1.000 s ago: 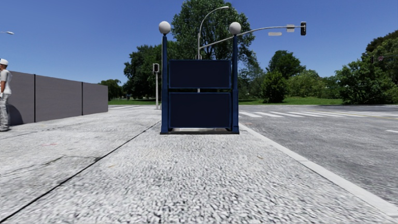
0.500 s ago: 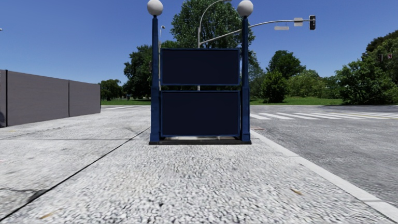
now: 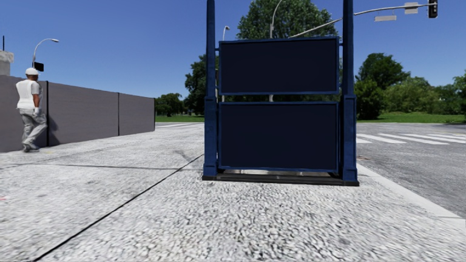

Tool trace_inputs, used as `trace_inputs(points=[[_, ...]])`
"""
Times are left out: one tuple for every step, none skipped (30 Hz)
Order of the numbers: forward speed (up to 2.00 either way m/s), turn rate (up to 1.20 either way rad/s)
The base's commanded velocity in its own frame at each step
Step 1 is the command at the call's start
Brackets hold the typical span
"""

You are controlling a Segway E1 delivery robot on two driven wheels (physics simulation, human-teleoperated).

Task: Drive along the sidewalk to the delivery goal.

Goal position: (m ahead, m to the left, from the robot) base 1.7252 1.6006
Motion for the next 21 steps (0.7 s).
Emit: trace_inputs(points=[[0.19,0.69],[0.15,0.67],[0.1,0.49],[0.1,0.49],[0.07,0.37],[0.05,0.34],[0.05,0.34],[0.05,0.33],[0.05,0.33],[0.05,0.4],[0.05,0.53],[0.05,0.66],[0.05,0.66],[0.05,0.74],[0.05,0.8],[0.05,0.83],[0.05,0.83],[0.05,0.83],[0.05,0.83],[0.05,0.83],[0.05,0.83]])
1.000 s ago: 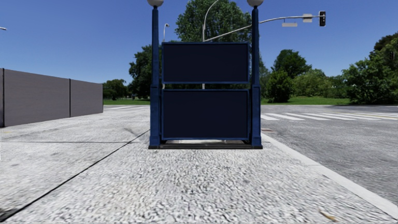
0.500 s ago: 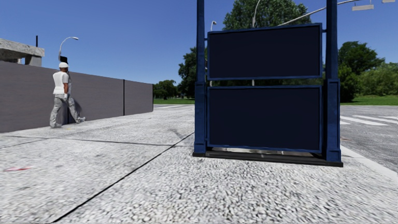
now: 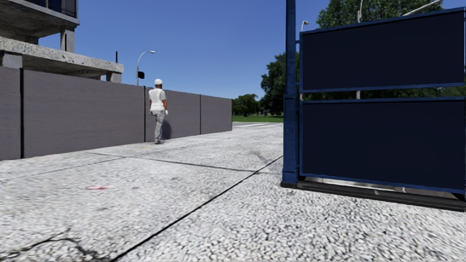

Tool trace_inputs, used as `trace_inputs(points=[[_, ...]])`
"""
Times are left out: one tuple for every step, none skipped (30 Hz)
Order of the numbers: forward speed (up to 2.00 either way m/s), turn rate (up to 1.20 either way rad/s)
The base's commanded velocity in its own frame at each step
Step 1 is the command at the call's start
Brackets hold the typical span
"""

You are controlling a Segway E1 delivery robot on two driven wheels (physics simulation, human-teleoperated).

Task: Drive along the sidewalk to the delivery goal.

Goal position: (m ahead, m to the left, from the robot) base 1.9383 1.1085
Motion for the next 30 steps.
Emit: trace_inputs(points=[[0.05,0.83],[0.05,0.83],[0.05,0.83],[0.05,0.83],[0.05,0.83],[0.05,0.83],[0.05,0.83],[0.05,0.83],[0.05,0.83],[0.05,0.8],[0.05,0.64],[0.05,0.0],[0.05,0.0],[0.07,0.0],[0.16,0.0],[0.36,0.0],[0.67,0.0],[0.9,0.0],[1.15,0.0],[1.15,0.0],[1.29,0.0],[1.39,0.0],[1.45,0.0],[1.47,0.0],[1.48,0.0],[1.48,0.0],[1.48,0.0],[1.48,0.0],[1.48,0.0],[1.48,0.0]])
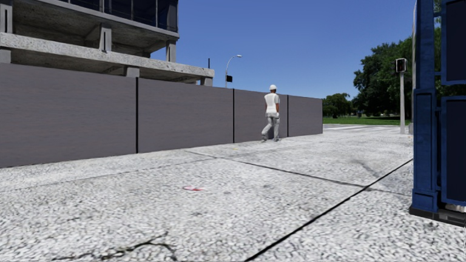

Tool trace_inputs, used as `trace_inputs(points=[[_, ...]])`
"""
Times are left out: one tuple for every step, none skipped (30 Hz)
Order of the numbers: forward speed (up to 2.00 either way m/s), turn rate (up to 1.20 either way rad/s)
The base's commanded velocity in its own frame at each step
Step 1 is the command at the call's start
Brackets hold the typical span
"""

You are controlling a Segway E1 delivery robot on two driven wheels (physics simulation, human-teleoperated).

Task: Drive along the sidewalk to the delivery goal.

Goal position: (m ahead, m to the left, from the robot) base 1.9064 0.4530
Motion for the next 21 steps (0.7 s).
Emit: trace_inputs(points=[[1.48,0.0],[1.48,0.0],[1.48,0.0],[1.48,0.0],[1.48,0.0],[1.48,0.0],[1.48,0.0],[1.48,0.0],[1.48,0.0],[1.49,0.0],[1.49,0.0],[1.49,0.0],[1.49,0.0],[1.49,0.0],[1.47,0.0],[1.37,0.0],[1.26,0.0],[1.13,0.0],[0.98,0.0],[0.85,0.0],[0.72,0.0]])
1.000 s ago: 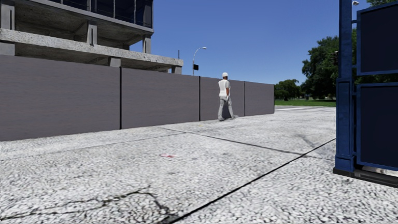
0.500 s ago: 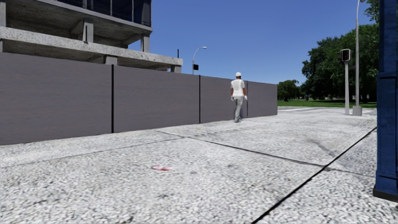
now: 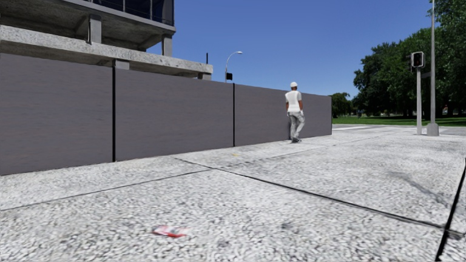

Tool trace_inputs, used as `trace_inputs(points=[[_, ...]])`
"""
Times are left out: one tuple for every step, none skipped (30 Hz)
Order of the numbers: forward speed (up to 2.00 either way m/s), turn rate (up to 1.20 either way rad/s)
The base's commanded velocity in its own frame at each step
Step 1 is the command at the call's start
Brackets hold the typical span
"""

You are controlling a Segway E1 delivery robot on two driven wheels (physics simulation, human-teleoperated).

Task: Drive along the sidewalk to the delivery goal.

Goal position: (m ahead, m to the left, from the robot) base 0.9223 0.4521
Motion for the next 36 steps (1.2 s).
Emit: trace_inputs(points=[[0.72,0.0],[0.64,0.0],[0.62,0.0],[0.62,0.0],[0.62,0.0],[0.62,0.0],[0.62,0.0],[0.62,0.0],[0.62,0.0],[0.62,0.0],[0.62,0.0],[0.62,0.0],[0.62,0.0],[0.62,0.0],[0.62,0.0],[0.62,0.0],[0.62,0.0],[0.62,0.0],[0.62,0.0],[0.62,0.0],[0.62,0.0],[0.62,0.0],[0.62,0.0],[0.62,0.0],[0.62,0.0],[0.62,0.0],[0.62,0.0],[0.62,0.0],[0.62,0.0],[0.62,0.0],[0.62,0.0],[0.62,0.0],[0.62,0.0],[0.62,0.0],[0.62,0.0],[0.62,0.0]])
